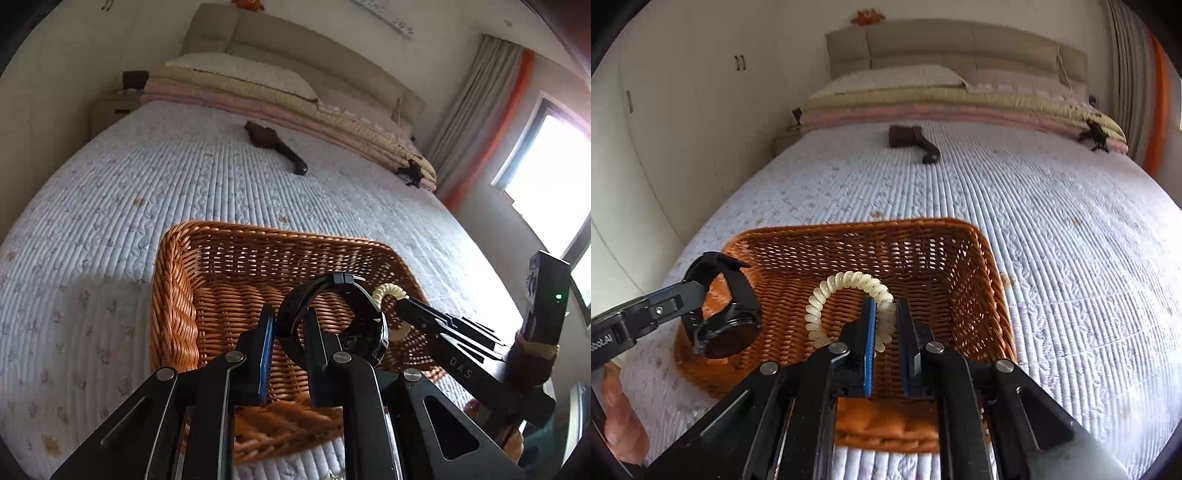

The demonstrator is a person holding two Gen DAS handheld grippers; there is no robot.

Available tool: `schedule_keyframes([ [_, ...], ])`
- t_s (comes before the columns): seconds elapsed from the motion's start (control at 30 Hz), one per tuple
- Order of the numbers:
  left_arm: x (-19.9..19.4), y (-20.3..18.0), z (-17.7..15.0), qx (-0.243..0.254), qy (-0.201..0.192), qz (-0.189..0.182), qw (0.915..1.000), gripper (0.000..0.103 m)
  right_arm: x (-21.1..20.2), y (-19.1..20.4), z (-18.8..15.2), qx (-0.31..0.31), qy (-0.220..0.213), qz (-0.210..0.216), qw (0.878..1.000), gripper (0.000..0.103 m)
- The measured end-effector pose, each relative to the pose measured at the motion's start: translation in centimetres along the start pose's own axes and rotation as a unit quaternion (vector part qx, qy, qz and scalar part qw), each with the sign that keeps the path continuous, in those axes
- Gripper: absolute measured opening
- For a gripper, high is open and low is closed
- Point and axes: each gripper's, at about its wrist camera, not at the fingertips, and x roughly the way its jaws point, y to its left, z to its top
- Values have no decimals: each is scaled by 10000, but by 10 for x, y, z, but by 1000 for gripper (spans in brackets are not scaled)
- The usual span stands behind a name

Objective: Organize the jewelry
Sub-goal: 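Carry the watch with the left tool into the basket while the right tool drops the hair tie there, then move both open tools back over the remaining jewelry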

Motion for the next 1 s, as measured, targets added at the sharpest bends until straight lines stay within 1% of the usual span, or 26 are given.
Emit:
schedule_keyframes([
  [0.07,15,3,-4,80,86,155,9998,15,11,-1,-3,-5,82,-80,9999,13],
  [0.17,28,5,-8,126,215,261,9993,15,21,0,-7,-124,191,-233,9995,13],
  [0.23,34,3,-8,235,214,414,9986,15,24,2,-11,-172,280,-260,9991,13],
  [0.33,34,2,-8,254,244,342,9988,15,29,0,-16,-175,415,-278,9986,13],
  [0.4,31,2,-10,310,217,394,9985,16,34,-2,-16,-135,474,-256,9985,13],
  [0.5,26,0,-11,387,131,279,9988,20,35,-7,-16,-2,485,-90,9988,14],
  [0.53,22,-1,-11,376,96,239,9990,26,34,-8,-17,24,465,-62,9989,16],
  [0.57,18,0,-9,387,14,175,9991,33,31,-9,-18,36,419,-62,9991,22],
  [0.6,11,-3,-10,419,-98,117,9990,36,26,-10,-19,35,319,-57,9995,27],
  [0.63,4,-5,-10,453,-201,84,9987,39,21,-11,-20,27,237,-86,9997,29],
  [0.67,-4,-7,-10,477,-291,39,9984,40,17,-12,-20,23,173,-103,9998,33],
  [0.77,-29,-13,-9,466,-549,-215,9972,40,-3,-16,-20,78,-84,10,9999,33],
  [0.87,-62,-19,-11,404,-851,-540,9941,40,-30,-19,-27,193,-317,140,9992,33],
  [1.0,-108,-33,-27,617,-1157,-609,9895,40,-74,-23,-42,330,-619,303,9971,34],
])
